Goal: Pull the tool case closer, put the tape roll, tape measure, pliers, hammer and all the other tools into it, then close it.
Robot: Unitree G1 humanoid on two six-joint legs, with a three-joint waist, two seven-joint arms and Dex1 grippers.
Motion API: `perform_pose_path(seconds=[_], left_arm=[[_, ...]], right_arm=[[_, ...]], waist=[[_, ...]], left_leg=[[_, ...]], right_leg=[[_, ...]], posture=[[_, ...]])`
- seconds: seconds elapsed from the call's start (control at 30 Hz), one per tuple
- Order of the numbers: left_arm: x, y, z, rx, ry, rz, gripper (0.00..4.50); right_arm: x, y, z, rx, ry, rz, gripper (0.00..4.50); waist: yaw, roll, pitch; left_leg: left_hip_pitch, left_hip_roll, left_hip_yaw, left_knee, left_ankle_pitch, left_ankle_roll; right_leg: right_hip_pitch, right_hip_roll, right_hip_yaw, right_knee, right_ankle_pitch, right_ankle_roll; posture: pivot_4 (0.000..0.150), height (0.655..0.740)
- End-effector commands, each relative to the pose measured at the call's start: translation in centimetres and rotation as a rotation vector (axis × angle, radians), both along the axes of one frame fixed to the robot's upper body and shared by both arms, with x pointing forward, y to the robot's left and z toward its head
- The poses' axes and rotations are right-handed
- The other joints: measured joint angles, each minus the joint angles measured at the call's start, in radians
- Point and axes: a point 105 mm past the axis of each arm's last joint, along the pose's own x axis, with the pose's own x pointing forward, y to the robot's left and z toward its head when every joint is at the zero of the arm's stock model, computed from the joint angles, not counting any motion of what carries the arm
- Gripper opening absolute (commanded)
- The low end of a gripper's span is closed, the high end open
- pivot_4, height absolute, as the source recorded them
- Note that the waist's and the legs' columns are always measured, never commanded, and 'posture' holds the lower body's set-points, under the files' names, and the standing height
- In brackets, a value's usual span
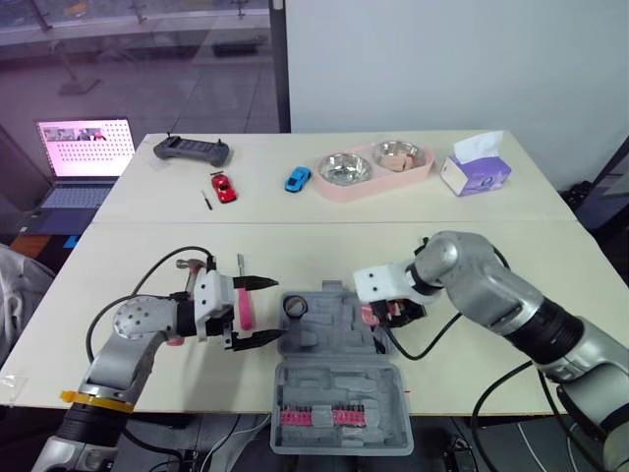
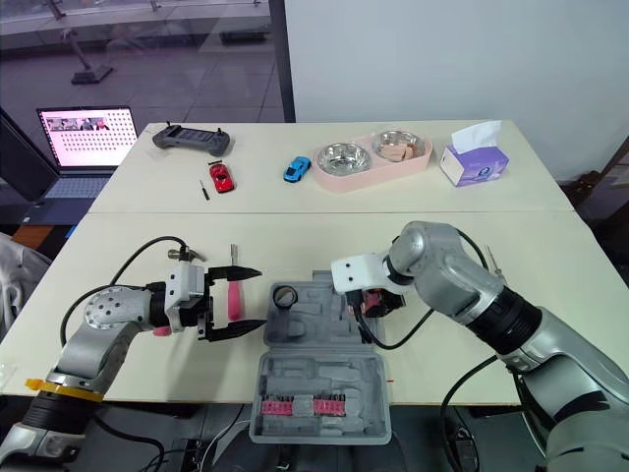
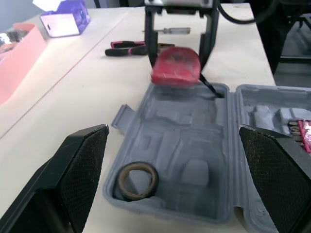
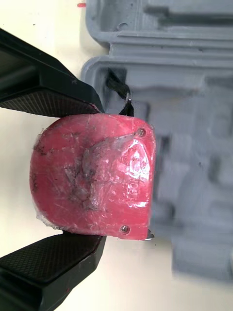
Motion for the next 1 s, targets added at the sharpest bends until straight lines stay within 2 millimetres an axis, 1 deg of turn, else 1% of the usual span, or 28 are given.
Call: perform_pose_path(seconds=[0.03,0.13,0.23,0.4,0.57,0.7,0.87,0.93,1.0], left_arm=[[0.2,-0.5,0.8,-0.022,-0.030,-0.010,4.50],[-0.1,-0.6,1.1,-0.037,-0.031,-0.019,4.50],[-0.3,-0.6,1.1,-0.036,-0.033,-0.023,4.50],[-0.6,-0.4,0.4,-0.020,-0.027,-0.019,4.50],[-0.8,-0.6,0.3,-0.020,-0.021,-0.022,4.50],[-1.2,-0.8,0.7,-0.037,-0.009,-0.036,4.50],[-1.4,-0.5,0.4,-0.031,0.015,-0.028,4.50],[-1.4,-0.5,0.4,-0.035,0.022,-0.030,4.50],[-1.4,-0.5,0.4,-0.034,0.025,-0.033,4.50]], right_arm=[[1.0,0.3,0.1,-0.026,-0.043,-0.022,2.87],[2.0,0.3,-0.6,-0.051,-0.063,-0.052,2.87],[2.8,0.3,-0.8,-0.054,-0.078,-0.082,2.87],[3.0,1.0,-1.4,-0.051,-0.053,-0.073,2.87],[3.1,1.5,-1.6,-0.041,-0.049,-0.073,2.87],[3.4,1.8,-1.4,-0.033,-0.060,-0.071,2.87],[3.3,2.1,-1.2,-0.014,-0.062,-0.071,2.87],[3.2,2.2,-1.3,-0.006,-0.061,-0.074,3.89],[3.3,2.3,-1.2,0.002,-0.065,-0.081,4.43]], waist=[[-0.001,0.000,0.000],[-0.004,0.000,0.000],[-0.008,0.000,0.000],[-0.008,0.000,0.000],[-0.008,0.000,0.000],[-0.008,0.000,0.000],[-0.011,0.000,0.000],[-0.011,0.000,0.000],[-0.012,0.000,0.000]], left_leg=[[0.000,0.000,0.000,0.000,0.000,0.000],[0.001,0.000,0.000,0.000,-0.001,0.002],[0.002,0.001,-0.001,0.000,0.000,0.001],[0.003,0.002,-0.001,0.000,0.000,0.001],[0.003,0.002,-0.001,0.000,0.000,0.001],[0.003,0.001,-0.001,0.000,0.000,0.001],[0.003,0.002,-0.001,0.000,0.000,0.001],[0.003,0.002,-0.001,-0.001,0.000,0.001],[0.003,0.002,-0.001,0.000,0.000,0.001]], right_leg=[[0.000,0.000,0.000,0.000,0.000,0.000],[0.000,0.001,0.000,0.001,0.001,-0.002],[0.000,0.003,0.000,0.002,0.002,-0.003],[0.001,0.004,0.000,0.002,0.002,-0.003],[0.001,0.004,0.000,0.002,0.002,-0.003],[0.001,0.004,0.000,0.002,0.002,-0.003],[0.001,0.004,0.000,0.002,0.003,-0.003],[0.001,0.004,0.000,0.002,0.003,-0.003],[0.001,0.004,0.000,0.002,0.003,-0.003]], posture=[[0.150,0.7400],[0.150,0.7400],[0.150,0.7400],[0.150,0.7400],[0.150,0.7400],[0.150,0.7400],[0.150,0.7400],[0.150,0.7400],[0.150,0.7400]])
